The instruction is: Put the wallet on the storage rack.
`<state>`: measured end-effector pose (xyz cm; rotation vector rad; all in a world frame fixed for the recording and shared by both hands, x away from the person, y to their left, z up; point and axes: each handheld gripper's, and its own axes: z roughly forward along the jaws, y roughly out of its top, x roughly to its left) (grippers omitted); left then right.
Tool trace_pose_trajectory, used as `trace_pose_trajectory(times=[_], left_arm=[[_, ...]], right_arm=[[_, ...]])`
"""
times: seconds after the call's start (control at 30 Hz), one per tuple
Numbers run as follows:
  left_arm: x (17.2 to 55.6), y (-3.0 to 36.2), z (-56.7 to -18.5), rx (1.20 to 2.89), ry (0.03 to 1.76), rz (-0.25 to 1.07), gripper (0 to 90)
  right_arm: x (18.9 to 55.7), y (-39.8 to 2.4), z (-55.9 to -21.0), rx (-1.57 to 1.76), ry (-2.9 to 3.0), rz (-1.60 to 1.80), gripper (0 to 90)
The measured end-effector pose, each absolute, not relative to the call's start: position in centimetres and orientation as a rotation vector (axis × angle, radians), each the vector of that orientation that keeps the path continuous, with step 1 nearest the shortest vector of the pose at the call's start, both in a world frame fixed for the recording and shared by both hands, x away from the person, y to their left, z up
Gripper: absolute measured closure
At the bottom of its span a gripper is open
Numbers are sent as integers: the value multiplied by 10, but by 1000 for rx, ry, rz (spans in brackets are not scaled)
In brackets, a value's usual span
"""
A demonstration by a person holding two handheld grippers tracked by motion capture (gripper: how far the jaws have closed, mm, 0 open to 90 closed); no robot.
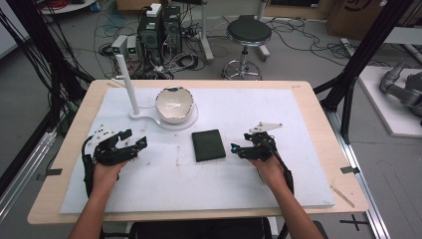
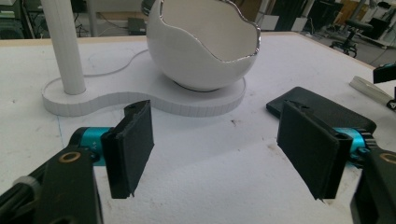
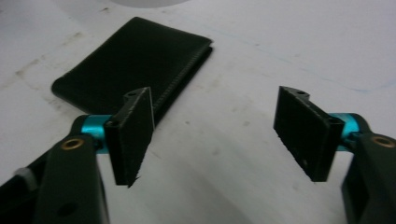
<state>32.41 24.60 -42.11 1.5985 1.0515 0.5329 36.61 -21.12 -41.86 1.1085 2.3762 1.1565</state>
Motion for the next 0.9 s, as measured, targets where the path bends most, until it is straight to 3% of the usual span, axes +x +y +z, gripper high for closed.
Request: trace_pose_trajectory(times=[0.1,0.37,0.43,0.9], left_arm=[[324,247,-422,1600,1054,532,293],[325,248,-424,1611,1070,527,294],[325,248,-424,1610,1073,527,294],[326,249,-425,1616,1093,521,294]], right_arm=[[373,-195,-426,1084,2459,1156,398],[388,-174,-439,1137,2546,1163,429],[387,-173,-440,1143,2581,1194,507],[366,-129,-443,989,2748,1289,424]])
